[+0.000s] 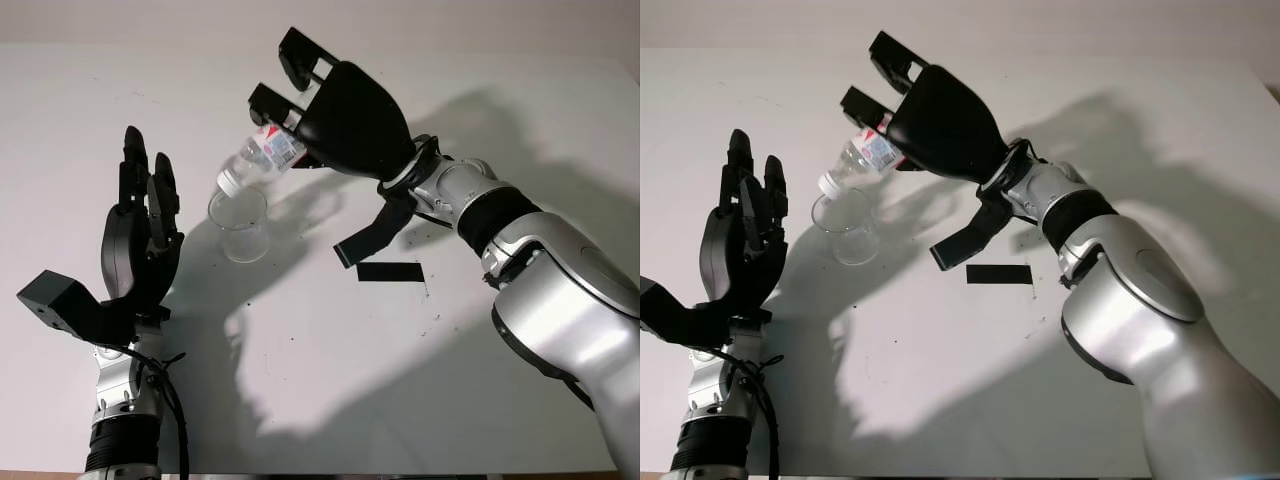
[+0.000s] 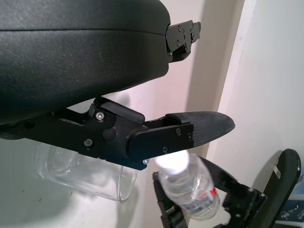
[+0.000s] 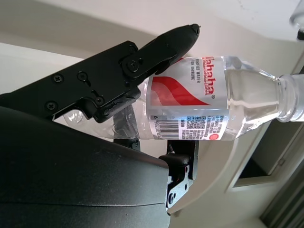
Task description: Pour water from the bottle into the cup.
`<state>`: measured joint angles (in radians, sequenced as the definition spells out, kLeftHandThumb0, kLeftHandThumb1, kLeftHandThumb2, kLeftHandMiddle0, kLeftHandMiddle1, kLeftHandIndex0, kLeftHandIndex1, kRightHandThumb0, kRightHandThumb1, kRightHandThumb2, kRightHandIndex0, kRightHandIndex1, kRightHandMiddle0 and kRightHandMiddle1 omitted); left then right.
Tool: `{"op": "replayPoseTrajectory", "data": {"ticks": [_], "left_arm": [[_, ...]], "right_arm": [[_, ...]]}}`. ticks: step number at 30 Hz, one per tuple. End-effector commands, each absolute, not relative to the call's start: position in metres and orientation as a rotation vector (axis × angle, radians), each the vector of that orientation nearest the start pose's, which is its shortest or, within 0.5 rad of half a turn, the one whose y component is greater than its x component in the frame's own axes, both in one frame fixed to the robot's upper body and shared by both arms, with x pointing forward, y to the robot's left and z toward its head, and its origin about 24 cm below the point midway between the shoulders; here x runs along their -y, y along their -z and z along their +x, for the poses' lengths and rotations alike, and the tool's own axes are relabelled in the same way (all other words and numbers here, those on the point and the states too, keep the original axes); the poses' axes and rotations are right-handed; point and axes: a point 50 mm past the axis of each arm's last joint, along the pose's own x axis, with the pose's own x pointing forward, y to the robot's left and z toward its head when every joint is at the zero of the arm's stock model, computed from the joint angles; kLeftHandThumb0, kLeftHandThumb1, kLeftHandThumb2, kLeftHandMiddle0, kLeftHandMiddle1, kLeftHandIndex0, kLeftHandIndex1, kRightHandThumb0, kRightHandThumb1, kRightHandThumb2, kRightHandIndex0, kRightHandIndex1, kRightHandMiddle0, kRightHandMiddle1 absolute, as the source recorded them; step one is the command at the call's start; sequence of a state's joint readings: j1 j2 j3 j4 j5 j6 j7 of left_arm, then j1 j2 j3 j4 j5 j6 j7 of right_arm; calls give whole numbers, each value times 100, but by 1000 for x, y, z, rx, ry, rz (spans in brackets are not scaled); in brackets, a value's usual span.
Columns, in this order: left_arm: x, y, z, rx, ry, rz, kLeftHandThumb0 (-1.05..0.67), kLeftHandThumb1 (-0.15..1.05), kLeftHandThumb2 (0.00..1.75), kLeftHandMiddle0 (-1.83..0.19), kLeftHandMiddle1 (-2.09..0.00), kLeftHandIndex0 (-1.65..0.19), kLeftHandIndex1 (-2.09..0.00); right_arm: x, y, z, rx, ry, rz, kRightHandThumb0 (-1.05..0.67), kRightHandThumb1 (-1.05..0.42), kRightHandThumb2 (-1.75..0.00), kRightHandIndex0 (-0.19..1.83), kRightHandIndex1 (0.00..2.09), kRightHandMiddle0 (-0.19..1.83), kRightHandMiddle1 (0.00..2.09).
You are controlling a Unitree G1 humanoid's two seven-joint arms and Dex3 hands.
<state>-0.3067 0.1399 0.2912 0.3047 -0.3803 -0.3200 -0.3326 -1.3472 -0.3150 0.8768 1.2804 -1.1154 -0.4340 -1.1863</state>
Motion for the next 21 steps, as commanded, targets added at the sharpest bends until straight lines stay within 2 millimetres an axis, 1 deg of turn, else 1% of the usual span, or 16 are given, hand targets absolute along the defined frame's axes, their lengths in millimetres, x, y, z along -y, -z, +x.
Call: {"op": "replayPoseTrajectory", "data": {"ticks": [1, 4, 6, 7, 10, 12, 13, 14, 15, 17, 19, 21], "left_arm": [[-224, -81, 293, 370, 29, -232, -72, 105, 57, 19, 0, 19, 0], [-225, -82, 294, 370, 29, -233, -71, 105, 57, 19, 0, 19, 0], [-227, -83, 294, 368, 28, -235, -72, 105, 57, 19, 0, 19, 0], [-227, -83, 294, 366, 29, -235, -72, 105, 56, 19, 0, 19, 0], [-228, -84, 295, 367, 35, -232, -72, 105, 56, 19, 0, 19, 0], [-229, -85, 295, 370, 36, -229, -72, 105, 56, 19, 0, 19, 0], [-229, -86, 296, 371, 38, -227, -72, 105, 57, 19, 0, 19, 0], [-230, -86, 296, 371, 40, -226, -72, 105, 57, 19, 0, 19, 0], [-230, -86, 296, 371, 41, -225, -72, 105, 57, 19, 0, 19, 0], [-231, -87, 296, 371, 43, -224, -72, 105, 57, 19, 0, 19, 0], [-232, -87, 296, 369, 49, -225, -72, 105, 57, 19, 0, 19, 0], [-233, -88, 296, 367, 51, -224, -72, 105, 57, 19, 0, 19, 0]], "right_arm": [[77, -217, 387, 1448, 33, -1501, -44, -98, -6, 113, 209, 67, 199], [82, -214, 388, 1428, 47, -1516, -43, -100, -6, 115, 209, 78, 208], [83, -213, 388, 1423, 61, -1517, -43, -102, -6, 115, 209, 75, 209], [84, -213, 388, 1420, 66, -1516, -42, -103, -6, 115, 209, 79, 209], [88, -213, 388, 1400, 93, -1480, -42, -104, -6, 116, 209, 84, 209], [91, -213, 389, 1329, 99, -1379, -40, -105, -9, 120, 209, 88, 209], [92, -212, 390, 1247, 104, -1291, -40, -105, -9, 121, 209, 90, 209], [93, -211, 390, 1171, 106, -1193, -39, -105, -17, 122, 209, 92, 209], [95, -209, 392, 1089, 100, -1104, -38, -105, -19, 123, 209, 93, 209], [97, -203, 393, 946, 62, -931, -36, -105, -26, 124, 209, 93, 209], [100, -197, 395, 818, 15, -762, -34, -105, -29, 125, 209, 91, 209], [103, -191, 395, 720, -22, -611, -32, -105, -33, 120, 209, 90, 209]]}}
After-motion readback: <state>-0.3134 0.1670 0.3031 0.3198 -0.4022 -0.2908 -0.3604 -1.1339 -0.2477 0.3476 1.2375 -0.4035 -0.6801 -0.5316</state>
